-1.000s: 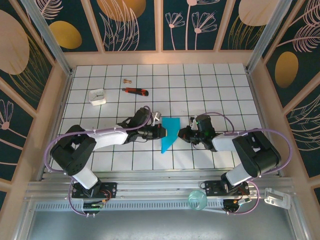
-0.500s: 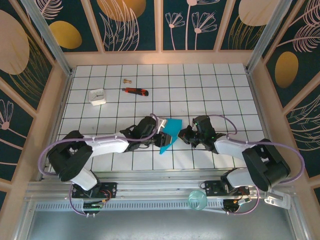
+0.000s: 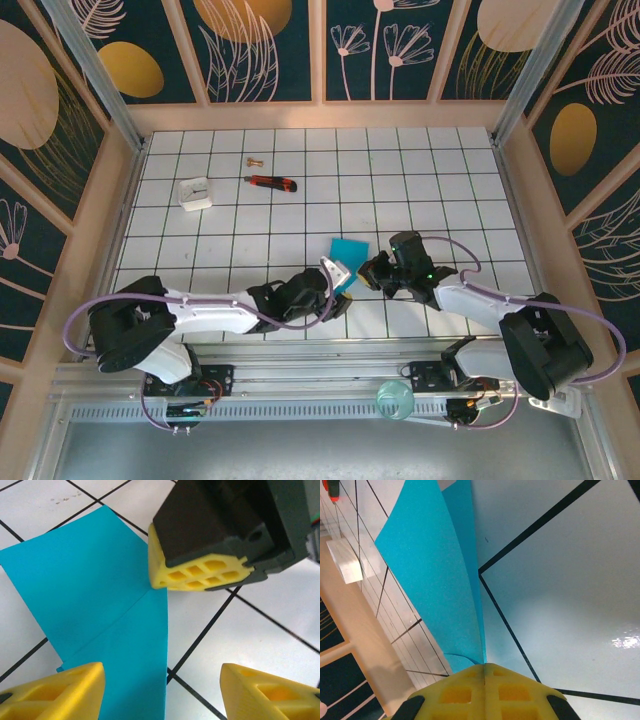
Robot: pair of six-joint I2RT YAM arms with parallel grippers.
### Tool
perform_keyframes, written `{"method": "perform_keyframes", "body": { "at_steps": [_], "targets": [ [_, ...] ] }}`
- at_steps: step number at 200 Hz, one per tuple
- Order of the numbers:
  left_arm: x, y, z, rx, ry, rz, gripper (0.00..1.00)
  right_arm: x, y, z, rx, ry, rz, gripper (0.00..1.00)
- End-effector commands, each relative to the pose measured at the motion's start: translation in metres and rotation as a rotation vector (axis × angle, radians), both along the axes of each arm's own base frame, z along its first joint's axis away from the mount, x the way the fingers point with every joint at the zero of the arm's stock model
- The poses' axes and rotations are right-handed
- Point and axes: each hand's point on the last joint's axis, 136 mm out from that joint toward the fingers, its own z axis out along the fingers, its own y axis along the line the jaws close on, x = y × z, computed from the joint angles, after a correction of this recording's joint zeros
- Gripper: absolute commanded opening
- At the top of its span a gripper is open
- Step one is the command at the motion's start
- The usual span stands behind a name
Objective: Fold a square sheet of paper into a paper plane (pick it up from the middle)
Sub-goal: Fold the wing for the fifth time at the center of the table.
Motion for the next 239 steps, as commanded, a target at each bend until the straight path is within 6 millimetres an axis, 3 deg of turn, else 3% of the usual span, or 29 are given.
{"method": "perform_keyframes", "body": {
  "at_steps": [1,77,111,115,132,239],
  "targets": [
    [0.01,-0.006,0.002,0.093,-0.133,0.002,0.63,0.003,0.004,0.01,0.029,0.021,-0.03,0.0],
    [0.024,-0.017,-0.014,0.202,-0.239,0.02,0.55,0.002,0.008,0.006,0.072,0.056,-0.048,0.0],
    [0.028,-0.022,-0.008,0.178,-0.26,0.024,0.48,0.0,0.01,0.003,0.076,0.065,-0.05,0.0],
    [0.028,-0.022,-0.017,0.196,-0.253,0.021,0.48,-0.001,0.011,0.003,0.078,0.067,-0.048,0.0],
    [0.029,-0.025,-0.015,0.174,-0.253,0.028,0.44,-0.001,0.014,0.001,0.08,0.074,-0.041,0.0],
    [0.033,-0.016,-0.029,0.227,-0.266,0.064,0.24,-0.005,0.02,-0.003,0.079,0.084,-0.023,0.0]
  ]
}}
